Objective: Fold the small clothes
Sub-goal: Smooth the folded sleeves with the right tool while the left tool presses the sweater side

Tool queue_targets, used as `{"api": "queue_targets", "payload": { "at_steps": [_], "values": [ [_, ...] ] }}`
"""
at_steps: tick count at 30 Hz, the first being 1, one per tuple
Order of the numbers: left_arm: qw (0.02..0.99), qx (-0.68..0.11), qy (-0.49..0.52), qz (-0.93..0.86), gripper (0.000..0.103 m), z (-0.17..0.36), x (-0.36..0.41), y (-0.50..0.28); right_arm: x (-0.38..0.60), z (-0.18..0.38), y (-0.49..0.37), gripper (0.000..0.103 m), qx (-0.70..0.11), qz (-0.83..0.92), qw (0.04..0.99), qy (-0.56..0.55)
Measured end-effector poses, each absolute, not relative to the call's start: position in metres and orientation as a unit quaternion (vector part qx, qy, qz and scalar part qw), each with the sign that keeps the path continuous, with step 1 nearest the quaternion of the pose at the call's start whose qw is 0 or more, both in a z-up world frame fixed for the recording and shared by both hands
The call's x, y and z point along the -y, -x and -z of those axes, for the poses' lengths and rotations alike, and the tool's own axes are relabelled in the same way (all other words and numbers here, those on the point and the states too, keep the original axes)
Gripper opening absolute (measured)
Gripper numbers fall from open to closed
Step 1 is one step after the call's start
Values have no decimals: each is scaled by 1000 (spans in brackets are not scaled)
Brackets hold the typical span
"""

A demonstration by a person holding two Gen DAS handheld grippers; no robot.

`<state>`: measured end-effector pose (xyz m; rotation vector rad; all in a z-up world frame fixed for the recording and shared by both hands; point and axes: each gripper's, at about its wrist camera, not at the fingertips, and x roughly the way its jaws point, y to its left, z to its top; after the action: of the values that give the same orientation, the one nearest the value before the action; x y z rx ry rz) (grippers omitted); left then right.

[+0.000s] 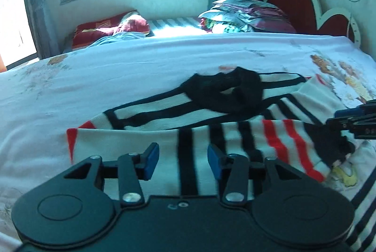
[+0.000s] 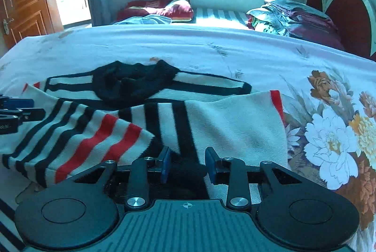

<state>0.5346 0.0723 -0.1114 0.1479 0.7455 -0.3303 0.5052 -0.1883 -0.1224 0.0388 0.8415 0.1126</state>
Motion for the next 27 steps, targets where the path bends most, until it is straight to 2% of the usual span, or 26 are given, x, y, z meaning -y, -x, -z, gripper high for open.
{"api": "queue_targets", "payload": {
  "at_steps": [1,2,4,7,9,10,11,14,19,21,24,27],
  "values": [
    [917,-357,-74,163,49,112,-66,-528,186,123,-502,33,-409,-49,911,-13],
    [917,-356,-73,166,51,115,-60,-522,184,122,-498,37,-408,-29,913,-5],
    [908,-379,-79,160,51,130,-56,-520,187,126,-492,54,-414,2,910,-9],
    [912,-370,-86,157,52,144,-60,-514,201,141,-489,53,-437,-25,896,-75],
    [912,-371,-82,156,52,141,-63,-514,208,142,-488,34,-433,-38,895,-105],
    [912,-371,-81,154,52,140,-64,-514,211,143,-487,13,-432,-56,892,-125],
    [912,-371,-80,155,52,141,-65,-515,212,142,-487,10,-433,-64,889,-137],
    [912,-372,-81,153,52,140,-72,-515,215,138,-482,6,-431,-62,889,-141],
    [905,-385,-73,164,53,142,-87,-517,209,139,-477,5,-438,-58,889,-117],
    [904,-390,-74,158,44,134,-84,-517,208,136,-482,6,-445,-56,887,-114],
    [912,-367,-58,174,49,122,-84,-506,204,115,-472,6,-400,-30,913,-78],
    [905,-386,-84,159,49,137,-82,-502,205,128,-477,20,-433,-35,895,-102]
  ]
}}
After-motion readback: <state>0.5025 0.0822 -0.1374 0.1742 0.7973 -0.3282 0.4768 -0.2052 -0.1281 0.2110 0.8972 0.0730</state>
